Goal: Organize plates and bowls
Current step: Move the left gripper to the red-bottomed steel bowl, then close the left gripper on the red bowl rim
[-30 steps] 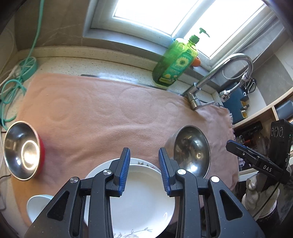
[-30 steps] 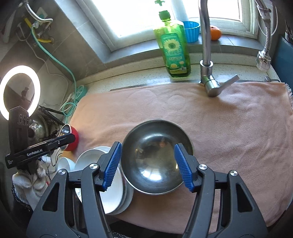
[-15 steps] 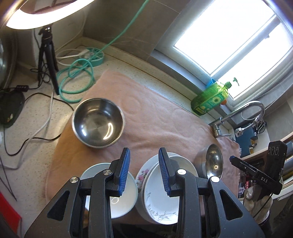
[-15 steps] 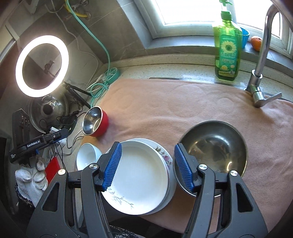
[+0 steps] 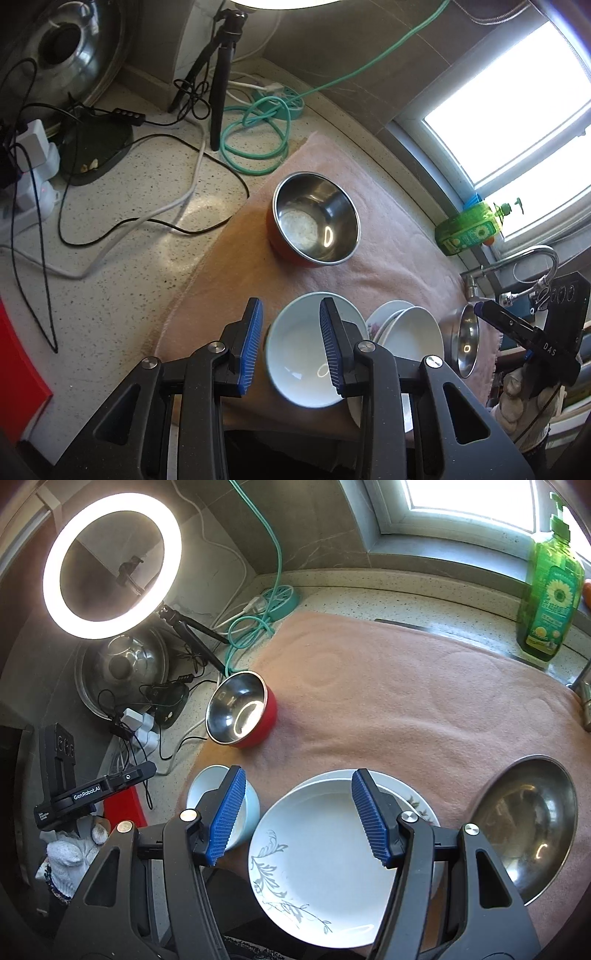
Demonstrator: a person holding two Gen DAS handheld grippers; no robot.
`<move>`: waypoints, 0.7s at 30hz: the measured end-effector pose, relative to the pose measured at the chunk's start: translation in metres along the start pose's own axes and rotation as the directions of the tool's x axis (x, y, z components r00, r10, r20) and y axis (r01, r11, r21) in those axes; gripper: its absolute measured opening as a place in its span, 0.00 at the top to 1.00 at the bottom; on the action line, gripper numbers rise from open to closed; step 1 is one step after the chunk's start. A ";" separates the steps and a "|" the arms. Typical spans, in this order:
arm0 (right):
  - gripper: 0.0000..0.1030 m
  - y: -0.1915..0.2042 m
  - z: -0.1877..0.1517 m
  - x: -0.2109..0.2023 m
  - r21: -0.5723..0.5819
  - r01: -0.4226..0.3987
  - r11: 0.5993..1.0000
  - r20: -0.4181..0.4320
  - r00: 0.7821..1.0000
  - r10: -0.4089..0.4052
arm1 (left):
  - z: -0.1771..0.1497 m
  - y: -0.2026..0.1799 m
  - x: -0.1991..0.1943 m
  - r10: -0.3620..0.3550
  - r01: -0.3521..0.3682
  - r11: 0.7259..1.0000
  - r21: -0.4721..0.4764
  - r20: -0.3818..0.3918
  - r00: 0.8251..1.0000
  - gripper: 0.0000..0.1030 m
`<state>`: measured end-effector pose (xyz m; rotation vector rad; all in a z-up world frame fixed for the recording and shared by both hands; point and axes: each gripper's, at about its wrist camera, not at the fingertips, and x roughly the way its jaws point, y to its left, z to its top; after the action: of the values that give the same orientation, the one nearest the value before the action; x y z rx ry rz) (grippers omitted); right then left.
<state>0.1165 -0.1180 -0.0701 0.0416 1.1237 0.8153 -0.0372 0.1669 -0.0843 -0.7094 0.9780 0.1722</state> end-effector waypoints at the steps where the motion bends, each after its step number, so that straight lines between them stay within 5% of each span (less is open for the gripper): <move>1: 0.39 0.002 0.003 0.005 0.013 -0.011 1.000 -0.005 1.000 0.011 | 0.003 0.004 0.000 -0.004 0.004 1.000 -0.011 0.002 1.000 0.71; 5: 0.40 0.010 0.015 0.028 0.047 -0.034 0.998 -0.028 0.999 0.036 | 0.018 0.010 0.006 0.001 -0.001 1.000 -0.002 0.021 1.000 0.71; 8: 0.52 0.012 0.024 0.049 0.075 -0.048 0.996 -0.056 0.997 0.052 | 0.032 0.009 0.018 0.003 -0.004 1.000 0.025 0.025 1.000 0.71; 21: 0.65 0.013 0.051 0.121 0.166 -0.057 0.985 -0.132 0.988 0.079 | 0.080 0.010 0.076 0.007 -0.002 0.998 0.070 -0.069 0.998 0.71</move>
<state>0.1728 -0.0183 -0.1355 0.1615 1.3245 0.7954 0.0574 0.2114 -0.1219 -0.6529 1.0469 0.1178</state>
